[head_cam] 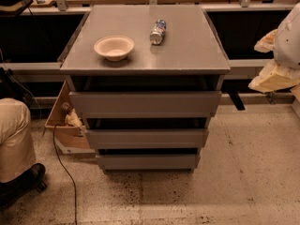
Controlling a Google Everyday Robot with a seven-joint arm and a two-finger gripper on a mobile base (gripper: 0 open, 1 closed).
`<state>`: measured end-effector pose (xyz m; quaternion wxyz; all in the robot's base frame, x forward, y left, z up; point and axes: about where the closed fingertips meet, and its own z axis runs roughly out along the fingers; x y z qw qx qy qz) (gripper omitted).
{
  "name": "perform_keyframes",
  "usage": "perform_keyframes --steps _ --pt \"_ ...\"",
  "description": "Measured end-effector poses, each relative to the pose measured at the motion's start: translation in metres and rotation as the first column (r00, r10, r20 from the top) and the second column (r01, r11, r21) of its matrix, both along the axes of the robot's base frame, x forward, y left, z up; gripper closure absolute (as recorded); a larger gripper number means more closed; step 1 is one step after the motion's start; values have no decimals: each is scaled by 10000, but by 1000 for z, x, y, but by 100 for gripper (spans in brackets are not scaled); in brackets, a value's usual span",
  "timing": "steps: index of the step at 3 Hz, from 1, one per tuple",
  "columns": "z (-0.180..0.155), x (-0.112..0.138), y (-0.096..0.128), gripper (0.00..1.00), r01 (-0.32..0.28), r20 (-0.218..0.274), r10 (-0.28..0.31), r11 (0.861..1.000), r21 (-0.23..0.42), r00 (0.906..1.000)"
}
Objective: Open middle drawer
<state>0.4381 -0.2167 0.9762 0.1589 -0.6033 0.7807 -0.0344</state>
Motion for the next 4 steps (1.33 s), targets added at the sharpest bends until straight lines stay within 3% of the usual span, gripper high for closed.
perform_keyframes --steps 1,2,4 --pt "0 2 0 0 26 90 -27 10000 43 10000" --pt "-27 18 3 0 -21 72 19 9993 364 10000" --pt "-157 57 24 0 -77 -1087 223 9911 1327 9938"
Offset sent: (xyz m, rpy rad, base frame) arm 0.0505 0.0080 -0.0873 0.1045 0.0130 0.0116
